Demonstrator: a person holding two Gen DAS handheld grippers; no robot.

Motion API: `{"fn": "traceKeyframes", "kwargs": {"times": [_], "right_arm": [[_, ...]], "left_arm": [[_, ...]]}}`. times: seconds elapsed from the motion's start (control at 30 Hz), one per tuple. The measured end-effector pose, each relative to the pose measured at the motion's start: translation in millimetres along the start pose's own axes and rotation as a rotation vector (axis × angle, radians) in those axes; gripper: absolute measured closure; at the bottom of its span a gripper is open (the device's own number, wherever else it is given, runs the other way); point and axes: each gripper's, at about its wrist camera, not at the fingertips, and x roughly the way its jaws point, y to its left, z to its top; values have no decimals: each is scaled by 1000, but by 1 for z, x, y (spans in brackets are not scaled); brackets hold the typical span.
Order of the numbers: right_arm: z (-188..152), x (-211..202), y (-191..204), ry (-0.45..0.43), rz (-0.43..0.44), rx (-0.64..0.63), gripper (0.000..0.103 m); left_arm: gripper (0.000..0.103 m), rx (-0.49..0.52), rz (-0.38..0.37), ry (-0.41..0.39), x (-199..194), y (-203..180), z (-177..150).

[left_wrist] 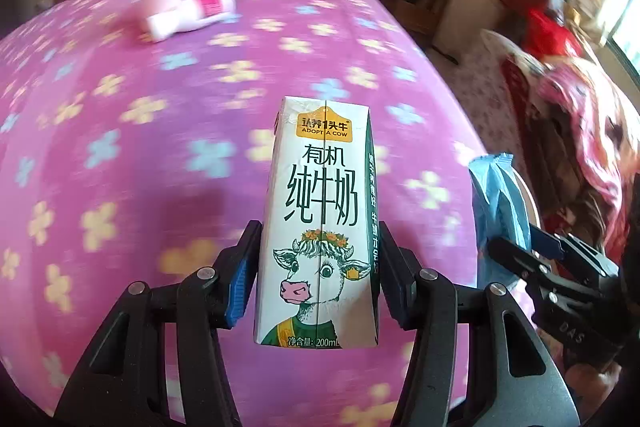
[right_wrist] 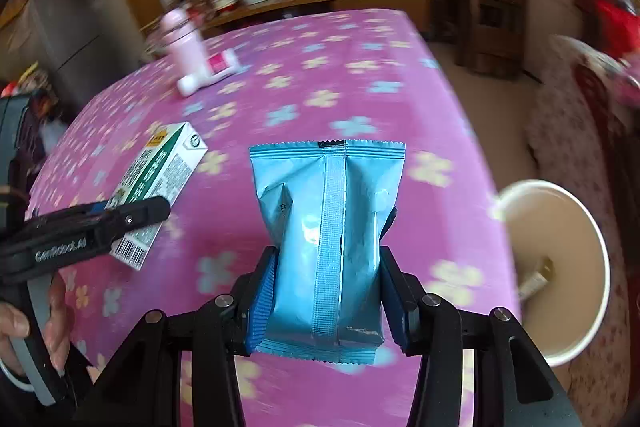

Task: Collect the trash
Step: 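Carry the milk carton and wipes pack over the white bucket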

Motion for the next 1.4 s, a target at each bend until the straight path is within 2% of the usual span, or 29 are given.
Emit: {"fn": "traceKeyframes", "kwargs": {"times": [0.23,0.6,0.87,1.4], "right_arm": [[-12,-30,-73,-34,-84,107,56],[-33,-51,-163,-46,-190,238,56],[-46,-40,-207,-22,-214,321,56],[-55,-15,-244,11,-236,388,55]], "left_arm": [[50,126,-61,10,19,-87,3],[50,252,-103,32,54,-182,7],[50,302,-108,50,80,-220,7],[50,317,-170,107,117,-253,10]]}}
